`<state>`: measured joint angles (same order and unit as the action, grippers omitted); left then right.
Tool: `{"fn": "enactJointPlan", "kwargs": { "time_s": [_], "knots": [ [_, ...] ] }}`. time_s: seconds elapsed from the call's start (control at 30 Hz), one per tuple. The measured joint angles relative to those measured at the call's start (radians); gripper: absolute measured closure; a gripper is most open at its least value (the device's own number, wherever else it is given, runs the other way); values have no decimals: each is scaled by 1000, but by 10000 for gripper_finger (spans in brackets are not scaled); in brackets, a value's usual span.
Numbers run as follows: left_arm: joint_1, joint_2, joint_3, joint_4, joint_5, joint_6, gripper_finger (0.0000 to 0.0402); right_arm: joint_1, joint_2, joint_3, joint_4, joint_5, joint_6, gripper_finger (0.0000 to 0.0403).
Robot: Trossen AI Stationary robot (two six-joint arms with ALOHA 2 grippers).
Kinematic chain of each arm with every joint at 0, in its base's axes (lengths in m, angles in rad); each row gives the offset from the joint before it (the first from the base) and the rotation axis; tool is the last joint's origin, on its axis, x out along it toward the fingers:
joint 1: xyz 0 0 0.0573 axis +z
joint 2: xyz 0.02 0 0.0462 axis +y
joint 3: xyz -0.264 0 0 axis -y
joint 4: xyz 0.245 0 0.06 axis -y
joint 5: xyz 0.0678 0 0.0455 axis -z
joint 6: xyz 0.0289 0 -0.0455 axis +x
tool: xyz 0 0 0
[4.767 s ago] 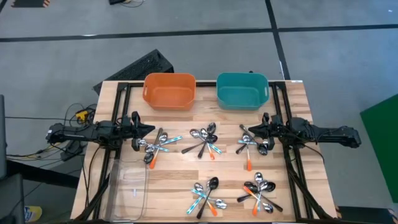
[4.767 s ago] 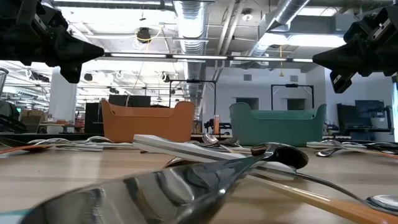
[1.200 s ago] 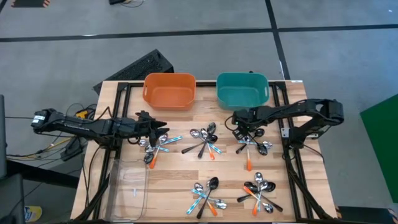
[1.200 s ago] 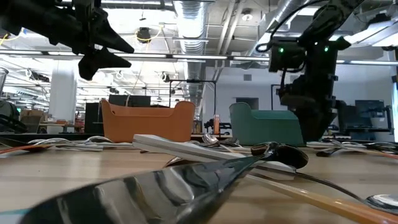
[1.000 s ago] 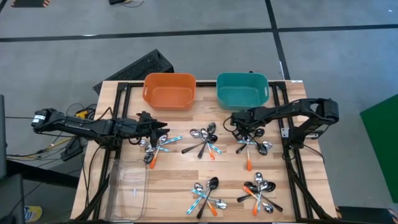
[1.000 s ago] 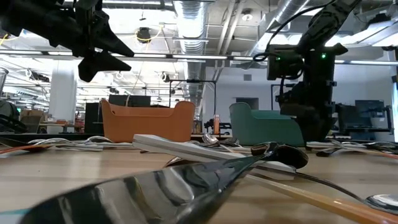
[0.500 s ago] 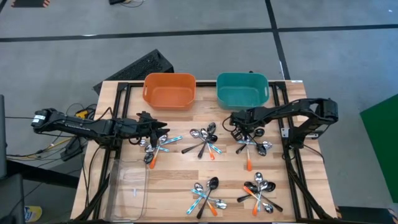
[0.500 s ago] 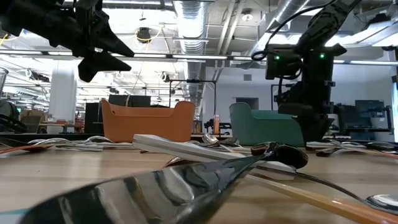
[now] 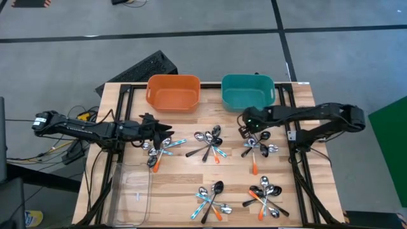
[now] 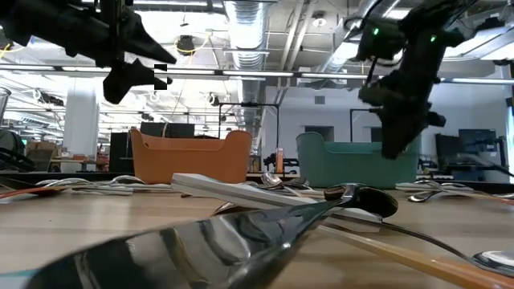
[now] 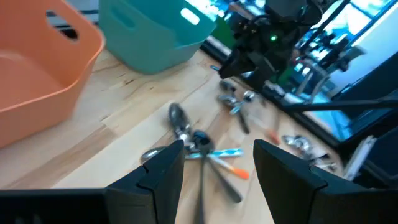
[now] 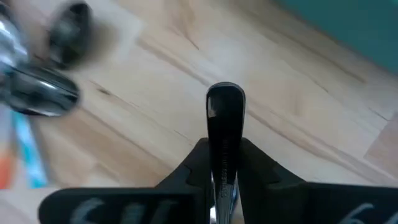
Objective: Sort silverware by color (type)
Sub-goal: Put the black spoon into the blue bin
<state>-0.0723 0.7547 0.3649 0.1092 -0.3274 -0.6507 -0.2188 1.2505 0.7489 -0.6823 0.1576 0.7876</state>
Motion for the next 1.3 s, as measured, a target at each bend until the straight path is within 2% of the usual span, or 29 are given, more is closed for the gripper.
{"fn": "enactJointPlan", "kwargs": {
  "time_s": [0.17,0.37,0.63,0.93,1.03,1.13,1.3],
  "knots": [
    [0,28,0,100,2,41,221,13,-116,1,53,-9,43,340],
    [0,162,16,286,28,98,221,41,-208,1,233,-9,95,340],
    [29,436,254,293,58,256,204,58,-201,2,602,-7,50,340],
    [139,712,529,294,363,247,172,79,-154,2,930,-5,-129,339],
    [158,779,612,298,438,246,170,91,-143,17,961,-6,-193,339],
    [169,828,673,302,463,246,170,103,-129,47,956,-6,-251,339],
    [184,876,727,304,447,246,173,127,-110,86,953,-5,-331,339]
  ]
}}
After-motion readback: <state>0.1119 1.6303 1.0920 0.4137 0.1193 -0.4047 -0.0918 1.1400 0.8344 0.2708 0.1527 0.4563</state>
